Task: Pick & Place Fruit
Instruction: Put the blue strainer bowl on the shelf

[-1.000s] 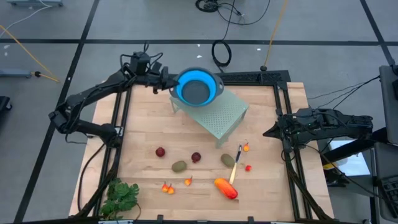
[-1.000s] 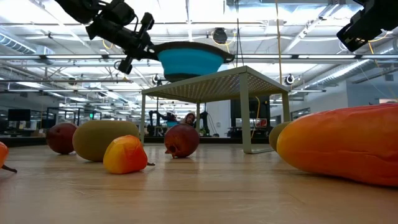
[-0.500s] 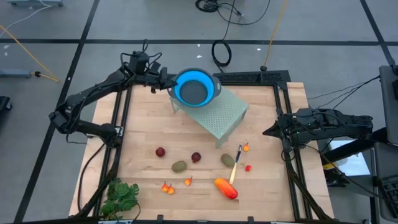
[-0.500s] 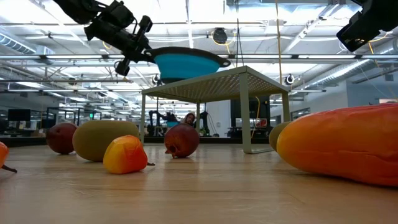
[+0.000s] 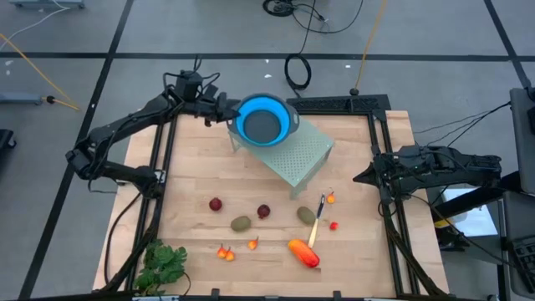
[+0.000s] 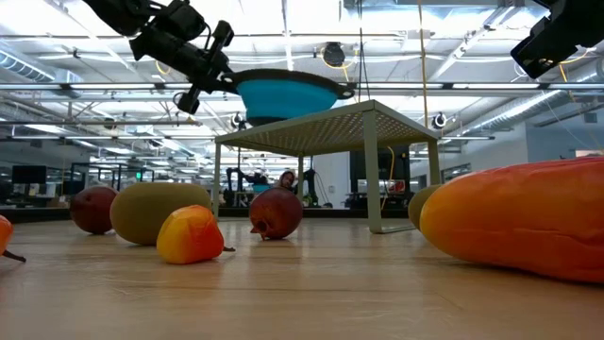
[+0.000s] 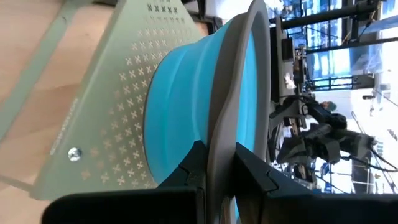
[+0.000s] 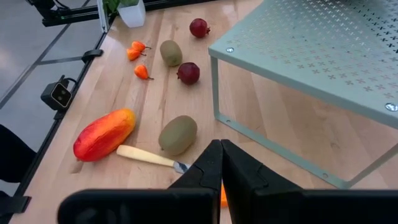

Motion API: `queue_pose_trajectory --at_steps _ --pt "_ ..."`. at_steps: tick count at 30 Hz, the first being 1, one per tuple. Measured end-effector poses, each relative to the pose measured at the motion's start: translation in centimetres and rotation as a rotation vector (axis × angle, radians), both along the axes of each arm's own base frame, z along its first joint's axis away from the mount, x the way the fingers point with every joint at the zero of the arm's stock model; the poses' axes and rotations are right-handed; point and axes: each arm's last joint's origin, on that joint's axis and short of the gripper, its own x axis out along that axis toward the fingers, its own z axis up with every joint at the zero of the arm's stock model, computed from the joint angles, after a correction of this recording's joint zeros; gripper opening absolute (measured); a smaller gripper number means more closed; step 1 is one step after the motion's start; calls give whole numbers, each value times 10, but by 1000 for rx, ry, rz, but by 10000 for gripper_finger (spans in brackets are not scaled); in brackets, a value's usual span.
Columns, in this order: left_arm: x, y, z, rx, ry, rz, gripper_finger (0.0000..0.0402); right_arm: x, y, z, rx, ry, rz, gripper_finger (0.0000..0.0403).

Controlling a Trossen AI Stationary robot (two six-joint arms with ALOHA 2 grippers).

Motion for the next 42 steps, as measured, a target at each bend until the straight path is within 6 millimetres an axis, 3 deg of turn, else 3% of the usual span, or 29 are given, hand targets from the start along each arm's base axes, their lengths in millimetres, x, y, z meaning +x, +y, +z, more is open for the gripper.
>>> queue_pose_trajectory --at_steps 20,42 --pt "9 0 -7 -18 17 4 34 0 0 0 0 0 1 0" --pt "8 -1 -10 -29 47 3 64 0 0 0 1 0 1 0"
